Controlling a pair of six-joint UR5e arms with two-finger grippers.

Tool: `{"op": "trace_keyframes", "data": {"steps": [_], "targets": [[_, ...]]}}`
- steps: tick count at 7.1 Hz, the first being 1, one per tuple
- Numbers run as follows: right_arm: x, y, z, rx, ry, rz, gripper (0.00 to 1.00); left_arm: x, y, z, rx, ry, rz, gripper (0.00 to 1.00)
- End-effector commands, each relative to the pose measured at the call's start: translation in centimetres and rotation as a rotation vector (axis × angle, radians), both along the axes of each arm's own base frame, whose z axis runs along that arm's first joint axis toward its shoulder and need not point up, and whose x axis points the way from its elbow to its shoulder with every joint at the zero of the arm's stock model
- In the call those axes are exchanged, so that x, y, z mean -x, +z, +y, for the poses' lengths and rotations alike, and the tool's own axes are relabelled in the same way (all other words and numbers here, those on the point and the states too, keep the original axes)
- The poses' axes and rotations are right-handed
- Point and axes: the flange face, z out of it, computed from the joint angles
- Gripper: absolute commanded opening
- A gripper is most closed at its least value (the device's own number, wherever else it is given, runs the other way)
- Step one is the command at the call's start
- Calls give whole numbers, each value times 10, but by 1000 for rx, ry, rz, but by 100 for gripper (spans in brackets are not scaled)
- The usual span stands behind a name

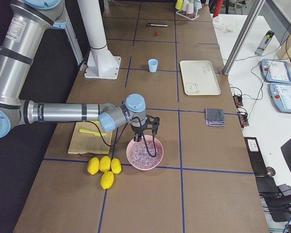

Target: Mash ice and strawberries in cup

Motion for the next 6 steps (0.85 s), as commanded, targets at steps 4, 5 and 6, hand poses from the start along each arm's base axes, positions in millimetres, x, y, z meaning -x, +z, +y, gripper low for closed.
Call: {"op": "trace_keyframes", "data": {"steps": [4,5,6], "targets": [[113,-147,-71,41,79,-203,0,0,-1,0,1,-2,0,100],[156,-188,-76,73,74,-257,0,0,-2,0,-1,-2,1,100],[194,-229,-75,130,89,-310,0,0,-2,0,-1,-2,1,100]]}}
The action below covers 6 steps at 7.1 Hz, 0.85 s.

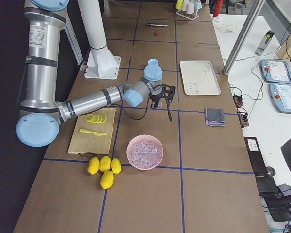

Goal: Mash ice and strawberries in cup
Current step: 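Carry the ice cube with the right gripper over the light-blue cup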

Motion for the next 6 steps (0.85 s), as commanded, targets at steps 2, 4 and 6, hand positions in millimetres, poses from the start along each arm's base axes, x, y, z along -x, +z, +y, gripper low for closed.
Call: {"op": "trace_keyframes", "data": {"steps": [2,4,6], "targets": [[144,-121,33,119,-29,-140,0,0,0,0,-2,0,0,100],[227,-188,55,116,-34,-96,0,0,-1,-1,-3,0,0,100],[284,-213,69,150,-31,-86,0,0,-2,-1,-5,0,0,100]]}}
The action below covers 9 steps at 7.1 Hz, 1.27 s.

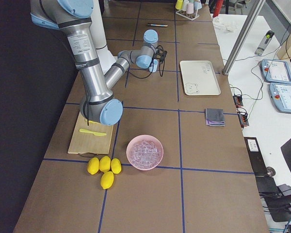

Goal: Mash ice and strawberries in cup
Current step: 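Carry the ice cube with the right gripper over the light-blue cup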

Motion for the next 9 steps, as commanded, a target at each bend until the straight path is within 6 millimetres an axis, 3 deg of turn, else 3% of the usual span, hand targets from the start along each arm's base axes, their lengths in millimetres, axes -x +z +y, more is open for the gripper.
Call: {"op": "trace_keyframes", "data": {"steps": [1,5,6,7,8,9], "targets": [[50,-24,19,13,-2,11,0,0,-3,0,-4,-1,0,100],[73,-33,5,2,41,32,0,0,-5,0,-7,-3,0,100],[73,-32,4,-4,47,38,11,0,-5,0,-7,-3,0,100],[73,-30,4,-3,48,41,41,0,-6,0,-8,-3,0,100],[74,-30,3,-1,49,42,64,0,-4,0,-8,-1,0,100],[74,-30,3,-3,49,42,71,0,-6,0,-8,-3,0,100]]}}
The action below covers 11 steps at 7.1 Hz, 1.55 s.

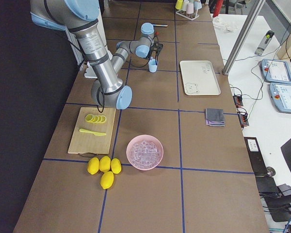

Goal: Mash ice and strawberries in cup
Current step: 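Carry the ice cube with the right gripper over the light-blue cup, then release the ice cube into the cup and withdraw the right gripper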

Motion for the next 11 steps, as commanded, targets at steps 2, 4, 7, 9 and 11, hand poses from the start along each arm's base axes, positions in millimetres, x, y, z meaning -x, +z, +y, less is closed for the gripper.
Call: {"op": "trace_keyframes", "data": {"steps": [2,4,7,9,11], "targets": [[-14,-2,-8,-6,4,-10,75,0,0,0,1,-1,0,100],[-131,56,-60,71,42,8,74,0,4,1,6,1,0,100],[-248,165,-62,-98,-18,132,79,0,5,1,10,1,0,100],[-318,230,-45,-191,-65,226,79,0,7,1,13,1,0,100],[-372,281,-42,-301,-142,308,79,0,7,1,13,1,0,100]]}}
